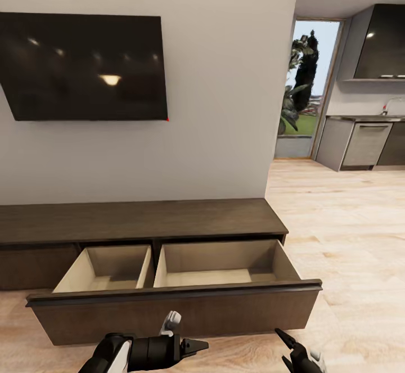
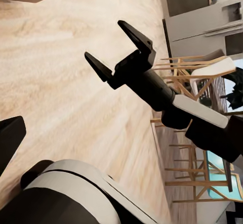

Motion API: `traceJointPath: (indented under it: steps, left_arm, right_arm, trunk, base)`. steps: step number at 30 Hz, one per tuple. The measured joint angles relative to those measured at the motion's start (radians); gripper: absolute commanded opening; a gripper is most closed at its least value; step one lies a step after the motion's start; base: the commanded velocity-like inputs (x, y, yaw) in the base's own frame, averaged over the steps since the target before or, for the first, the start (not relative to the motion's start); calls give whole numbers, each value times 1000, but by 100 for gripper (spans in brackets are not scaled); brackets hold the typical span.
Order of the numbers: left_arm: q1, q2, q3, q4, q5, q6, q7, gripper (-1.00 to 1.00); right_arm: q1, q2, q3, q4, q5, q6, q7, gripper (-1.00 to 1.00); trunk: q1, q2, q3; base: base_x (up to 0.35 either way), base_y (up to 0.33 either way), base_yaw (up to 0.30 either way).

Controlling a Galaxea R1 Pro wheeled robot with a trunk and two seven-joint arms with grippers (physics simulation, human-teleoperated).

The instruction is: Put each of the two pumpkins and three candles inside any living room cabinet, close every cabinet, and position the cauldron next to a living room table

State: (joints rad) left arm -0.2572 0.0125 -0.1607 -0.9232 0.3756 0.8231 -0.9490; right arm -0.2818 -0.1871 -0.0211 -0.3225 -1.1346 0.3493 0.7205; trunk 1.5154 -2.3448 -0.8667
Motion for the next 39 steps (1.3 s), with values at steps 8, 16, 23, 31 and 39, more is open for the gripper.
traceJointPath:
  steps: [8, 16, 23, 31, 39]
  left_arm:
    - [0, 2, -1, 0, 0, 0, 0, 100]
    - [6, 9, 2, 6, 3, -5, 0, 100]
    - [29, 13, 5, 35, 1, -7, 0, 100]
    - [31, 13, 8, 80, -2, -7, -1, 100]
    - [31, 13, 10, 125, -2, -6, -2, 100]
  right_arm:
    - [0, 1, 1, 5, 3, -9, -2, 100]
    - [0, 2, 7, 12, 10, -41, -2, 100]
    - [0, 2, 33, 39, 39, -46, -2, 100]
    - [0, 2, 45, 76, 86, -51, 7, 100]
    - [0, 0, 45, 77, 97, -51, 10, 100]
  trunk:
    - [-31, 56, 25]
    - [-57, 105, 47]
    - [-58, 105, 47]
    - [-58, 105, 47]
    - [-58, 105, 47]
  base:
    - [0, 0, 0]
    - [0, 11, 0]
    - [40, 20, 0]
    - [42, 34, 0]
    - [60, 85, 0]
